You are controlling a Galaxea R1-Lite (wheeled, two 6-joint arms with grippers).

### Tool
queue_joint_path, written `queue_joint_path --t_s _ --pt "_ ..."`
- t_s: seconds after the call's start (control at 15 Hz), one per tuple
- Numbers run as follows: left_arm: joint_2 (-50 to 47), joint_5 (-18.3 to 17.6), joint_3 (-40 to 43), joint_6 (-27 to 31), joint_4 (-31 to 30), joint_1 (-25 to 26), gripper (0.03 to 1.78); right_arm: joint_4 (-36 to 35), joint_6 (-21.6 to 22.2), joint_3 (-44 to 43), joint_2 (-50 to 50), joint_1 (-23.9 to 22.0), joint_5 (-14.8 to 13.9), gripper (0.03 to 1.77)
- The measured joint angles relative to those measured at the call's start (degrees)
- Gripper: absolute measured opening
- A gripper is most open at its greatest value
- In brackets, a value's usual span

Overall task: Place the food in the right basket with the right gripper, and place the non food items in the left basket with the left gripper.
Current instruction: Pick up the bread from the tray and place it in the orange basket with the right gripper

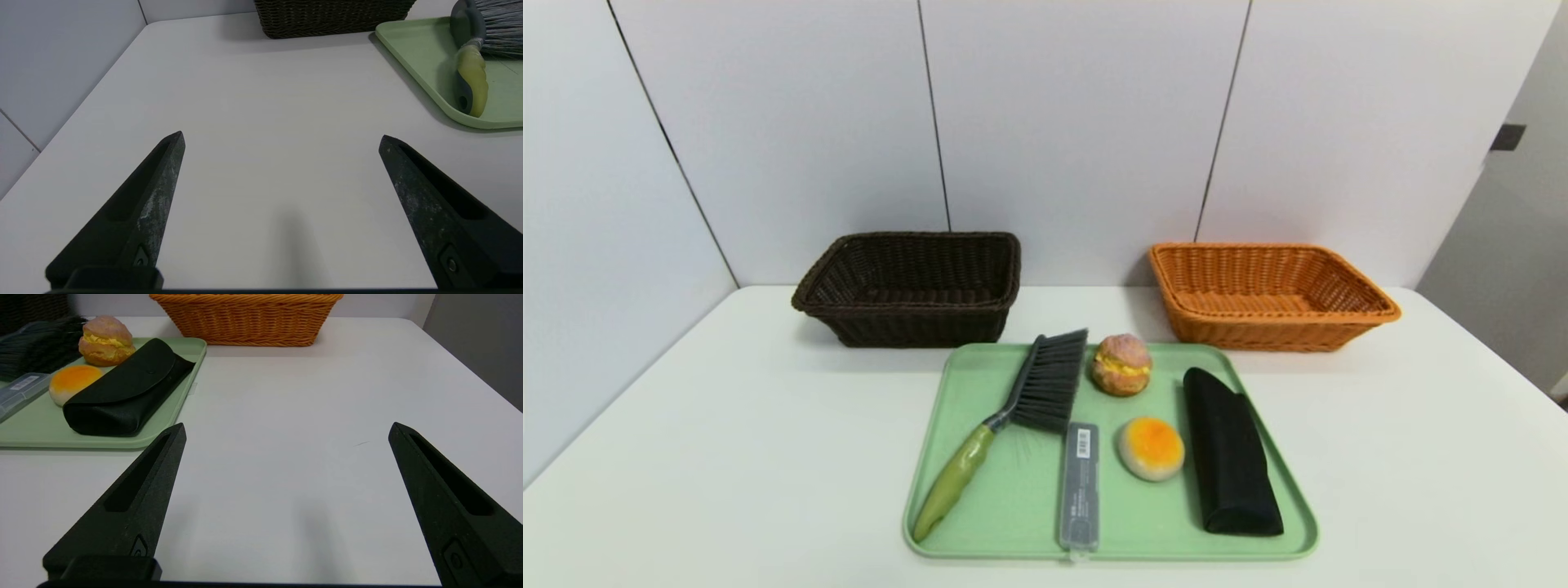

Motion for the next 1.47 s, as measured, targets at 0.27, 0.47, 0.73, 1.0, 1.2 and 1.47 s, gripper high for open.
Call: queue_joint_path --t_s 0.27,0.47,0.73,1.0,1.2,1.47 --pt "0.0 1.22 -0.11 -0.26 0.22 0.0 1.69 0.59 -4.46 -0.88 0.02 0.0 0.51 1.71" --pt "0.65 1.5 -7.77 -0.13 3.77 -0.02 1.69 4.72 -3.58 -11.4 3.02 0.02 1.27 1.71" --pt "9.73 1.19 -29.14 -0.67 20.39 -0.06 1.69 15.88 5.18 -36.46 20.36 0.09 2.63 1.71" --pt "28.55 -1.68 -49.71 -7.72 32.43 -0.06 1.69 27.68 11.7 -53.2 40.97 0.95 8.13 1.71" --pt "43.52 -3.78 -62.34 -14.17 38.12 -0.5 1.69 29.94 17.27 -60.81 53.69 9.39 9.69 1.71" --pt "58.71 -4.52 -70.25 -17.85 42.24 -10.36 1.69 30.9 30.45 -70.12 67.96 23.86 6.72 1.71"
